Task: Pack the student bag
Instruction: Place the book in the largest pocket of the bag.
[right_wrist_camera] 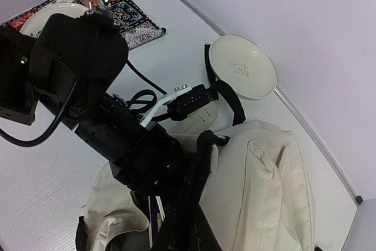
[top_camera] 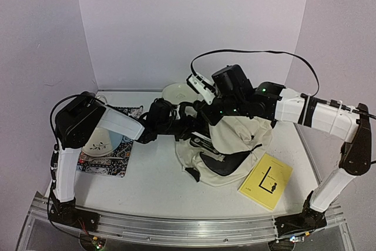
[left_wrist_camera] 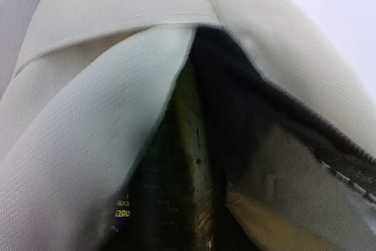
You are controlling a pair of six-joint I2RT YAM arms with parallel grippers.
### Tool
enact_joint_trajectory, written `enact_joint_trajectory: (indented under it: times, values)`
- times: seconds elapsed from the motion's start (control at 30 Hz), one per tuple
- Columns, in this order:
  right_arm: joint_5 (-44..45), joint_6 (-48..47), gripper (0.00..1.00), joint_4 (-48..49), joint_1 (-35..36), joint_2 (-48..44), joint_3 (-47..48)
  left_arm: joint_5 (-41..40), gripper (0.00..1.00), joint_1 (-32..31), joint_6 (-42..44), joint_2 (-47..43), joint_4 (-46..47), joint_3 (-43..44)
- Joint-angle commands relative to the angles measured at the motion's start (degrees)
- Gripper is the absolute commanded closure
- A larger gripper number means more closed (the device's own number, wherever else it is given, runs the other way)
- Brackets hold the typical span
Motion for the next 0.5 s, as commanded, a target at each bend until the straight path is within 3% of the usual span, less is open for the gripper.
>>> enact_joint_trajectory:
  times: [0.0, 0.3, 0.47]
  values:
    - [0.08, 0.69, 0.96, 5.89, 1.06, -0.25, 0.98, -6.54, 0.50, -0.20, 7.09, -2.76, -1.72, -0.89]
    - [2.62, 2.30, 0.84, 5.92, 1.04, -0.17, -0.03, -15.42, 0.20, -0.84, 17.28, -12.44, -11.56, -5.00]
    - [1.32, 3.99, 0.81, 5.87, 1.04, -0.34, -2.13, -14.53, 0.17, -0.92, 18.17, -15.47, -12.53, -7.61]
